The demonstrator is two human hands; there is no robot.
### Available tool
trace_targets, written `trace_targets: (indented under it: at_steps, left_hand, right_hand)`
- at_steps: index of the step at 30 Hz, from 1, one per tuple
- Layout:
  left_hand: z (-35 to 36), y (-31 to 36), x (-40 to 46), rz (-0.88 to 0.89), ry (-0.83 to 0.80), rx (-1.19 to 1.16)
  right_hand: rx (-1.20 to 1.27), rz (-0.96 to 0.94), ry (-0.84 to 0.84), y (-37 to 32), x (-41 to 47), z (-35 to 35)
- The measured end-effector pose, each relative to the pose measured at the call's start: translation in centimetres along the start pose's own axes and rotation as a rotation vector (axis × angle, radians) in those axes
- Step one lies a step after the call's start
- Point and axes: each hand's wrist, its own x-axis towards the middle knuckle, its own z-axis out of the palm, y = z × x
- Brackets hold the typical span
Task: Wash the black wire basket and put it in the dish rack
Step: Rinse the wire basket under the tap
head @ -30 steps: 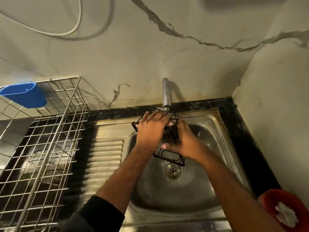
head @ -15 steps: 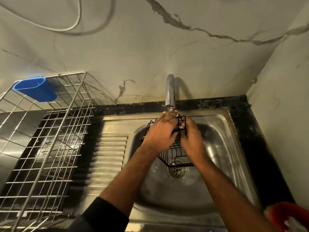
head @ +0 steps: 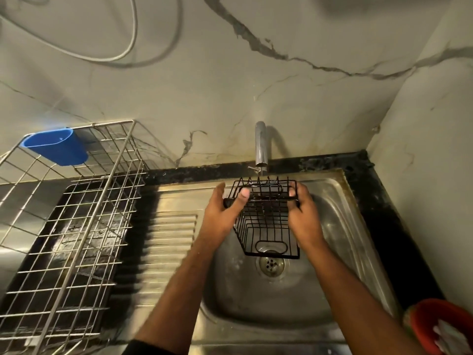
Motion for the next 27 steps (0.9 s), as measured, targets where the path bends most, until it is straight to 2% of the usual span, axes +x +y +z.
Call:
trace_targets:
  at_steps: [4, 10, 16, 27]
  left_hand:
    - [-0.5, -2.6, 0.0, -0.027, 0.013, -0.087]
    - [0.1, -2.9, 0.6, 0.064, 0.094, 0.15]
    - [1.8, -2.6, 0.8, 0.17, 0.135, 0.273]
    - [2.2, -2.0, 0.1, 0.187, 0.141, 0.273]
  right_hand:
    - [0.051, 0.042, 0.028, -0.6, 0.0, -0.3]
    - [0.074, 0.026, 0.051, -1.6, -0.4, -1.3]
    - [0.07, 0.04, 0.098, -1.7, -1.0, -2.9]
    - [0.087, 0.026, 0.099, -1.4, -1.5, -3.6]
